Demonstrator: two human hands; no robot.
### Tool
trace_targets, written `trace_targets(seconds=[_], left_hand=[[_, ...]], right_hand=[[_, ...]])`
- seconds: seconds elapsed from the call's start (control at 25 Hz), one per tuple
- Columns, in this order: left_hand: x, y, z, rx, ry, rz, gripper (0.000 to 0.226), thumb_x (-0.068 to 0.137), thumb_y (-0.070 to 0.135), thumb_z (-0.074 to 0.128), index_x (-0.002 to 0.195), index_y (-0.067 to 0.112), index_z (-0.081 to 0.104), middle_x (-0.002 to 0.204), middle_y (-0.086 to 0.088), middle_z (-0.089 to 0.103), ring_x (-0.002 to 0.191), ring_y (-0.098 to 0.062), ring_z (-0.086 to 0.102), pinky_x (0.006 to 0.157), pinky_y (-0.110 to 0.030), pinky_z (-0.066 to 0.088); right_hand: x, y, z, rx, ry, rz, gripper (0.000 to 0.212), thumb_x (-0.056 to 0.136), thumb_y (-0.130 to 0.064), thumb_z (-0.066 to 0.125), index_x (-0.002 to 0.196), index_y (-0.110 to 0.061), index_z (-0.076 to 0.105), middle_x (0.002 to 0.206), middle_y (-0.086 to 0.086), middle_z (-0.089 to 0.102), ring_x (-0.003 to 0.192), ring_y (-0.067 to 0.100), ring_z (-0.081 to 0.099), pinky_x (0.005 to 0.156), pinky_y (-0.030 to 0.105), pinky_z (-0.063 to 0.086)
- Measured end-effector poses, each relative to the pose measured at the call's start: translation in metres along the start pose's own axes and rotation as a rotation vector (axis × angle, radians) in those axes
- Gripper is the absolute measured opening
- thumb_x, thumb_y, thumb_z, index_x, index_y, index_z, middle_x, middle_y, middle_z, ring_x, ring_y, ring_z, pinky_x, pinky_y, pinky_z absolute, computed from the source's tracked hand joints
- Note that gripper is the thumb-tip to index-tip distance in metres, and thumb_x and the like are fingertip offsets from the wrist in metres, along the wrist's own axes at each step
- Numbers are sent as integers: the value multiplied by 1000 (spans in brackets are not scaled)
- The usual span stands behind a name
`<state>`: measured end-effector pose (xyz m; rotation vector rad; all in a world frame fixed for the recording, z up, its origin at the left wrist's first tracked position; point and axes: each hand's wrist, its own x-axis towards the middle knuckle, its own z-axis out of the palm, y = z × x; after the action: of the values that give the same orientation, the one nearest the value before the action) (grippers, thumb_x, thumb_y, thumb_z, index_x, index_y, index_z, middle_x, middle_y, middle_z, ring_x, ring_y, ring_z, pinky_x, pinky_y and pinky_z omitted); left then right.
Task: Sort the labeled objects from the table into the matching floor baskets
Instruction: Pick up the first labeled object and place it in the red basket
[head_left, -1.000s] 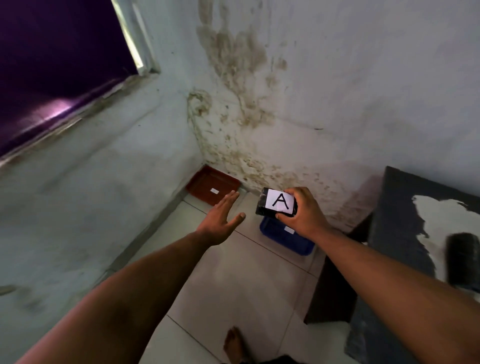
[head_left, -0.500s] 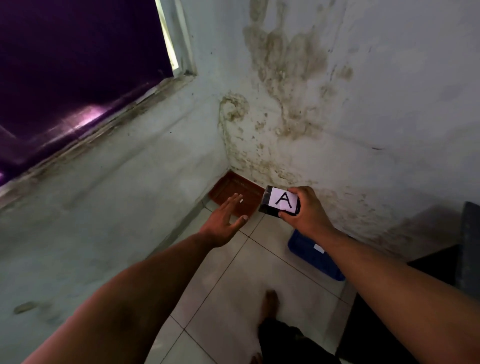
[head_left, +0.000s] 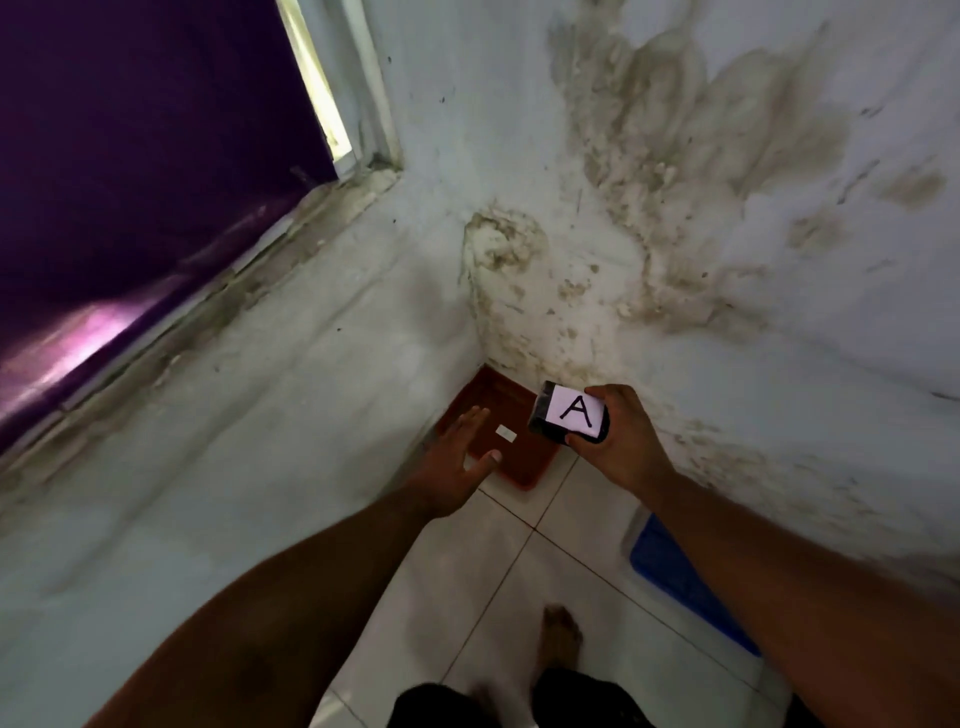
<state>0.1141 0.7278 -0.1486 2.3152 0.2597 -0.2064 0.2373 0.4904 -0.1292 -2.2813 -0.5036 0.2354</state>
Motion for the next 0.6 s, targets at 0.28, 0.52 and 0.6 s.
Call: trace_targets(seconds=[0.28, 0.52, 0.6], left_hand=[[116, -90, 8, -19, -127, 57, 69, 93, 44, 55, 152, 26, 23, 161, 0, 21, 147, -13, 20, 118, -37, 22], [236, -234, 88, 40, -196, 117, 74, 91, 42, 62, 152, 25, 25, 161, -1, 23, 145, -17, 24, 115, -36, 25], [268, -291, 131, 57, -194, 138, 77, 89, 42, 66, 152, 23, 26, 160, -1, 23, 145, -14, 21, 117, -27, 18]], right_hand=[[95, 53, 97, 2, 82, 103, 57, 66, -8, 82, 115, -1, 55, 110, 19, 51, 94, 31, 54, 74, 25, 36], [160, 161, 235, 43, 157, 198, 55, 68, -11, 80, 118, -6, 56, 116, 17, 50, 98, 23, 54, 80, 27, 39], [176, 207, 290, 27, 170, 214, 56, 68, -15, 78, 119, -7, 56, 117, 16, 50, 101, 21, 53, 81, 29, 43]])
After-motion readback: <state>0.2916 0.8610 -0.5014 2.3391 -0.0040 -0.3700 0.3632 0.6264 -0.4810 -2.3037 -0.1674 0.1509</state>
